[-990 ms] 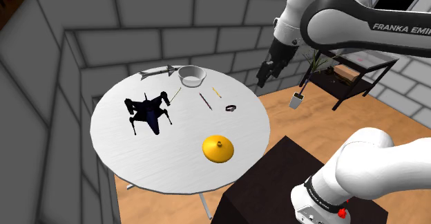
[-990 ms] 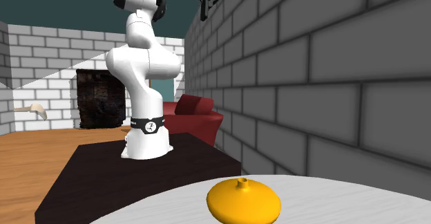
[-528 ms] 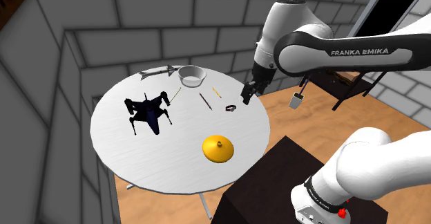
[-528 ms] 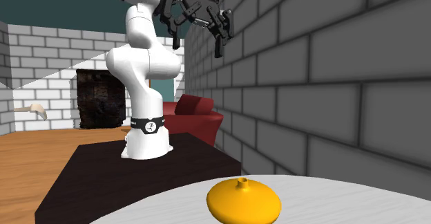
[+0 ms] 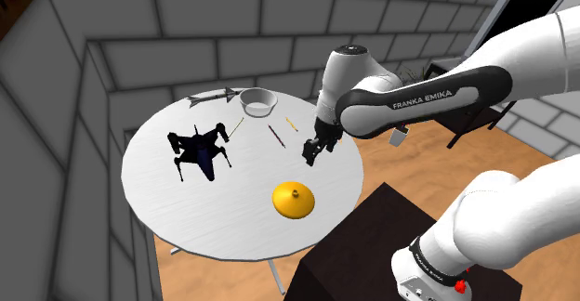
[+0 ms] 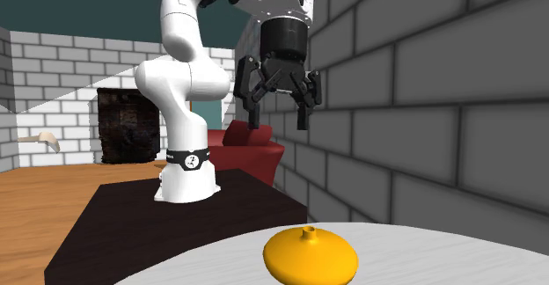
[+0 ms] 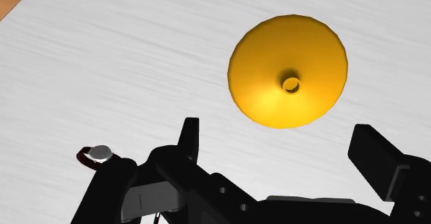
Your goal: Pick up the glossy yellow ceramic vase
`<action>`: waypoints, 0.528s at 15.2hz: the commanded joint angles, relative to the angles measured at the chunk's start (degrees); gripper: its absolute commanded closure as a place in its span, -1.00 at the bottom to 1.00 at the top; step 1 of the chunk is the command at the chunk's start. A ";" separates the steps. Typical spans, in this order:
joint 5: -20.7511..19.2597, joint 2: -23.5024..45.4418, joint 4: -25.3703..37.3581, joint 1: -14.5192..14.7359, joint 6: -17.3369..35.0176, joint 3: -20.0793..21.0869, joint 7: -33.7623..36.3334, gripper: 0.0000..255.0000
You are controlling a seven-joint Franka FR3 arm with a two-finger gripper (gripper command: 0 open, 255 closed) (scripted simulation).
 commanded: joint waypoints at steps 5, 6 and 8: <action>-0.24 12.76 0.32 0.47 10.48 1.99 2.92 -1.00; -0.47 15.04 0.63 0.55 12.11 2.31 3.54 -1.00; -1.15 19.69 1.46 0.77 15.24 2.85 4.87 -1.00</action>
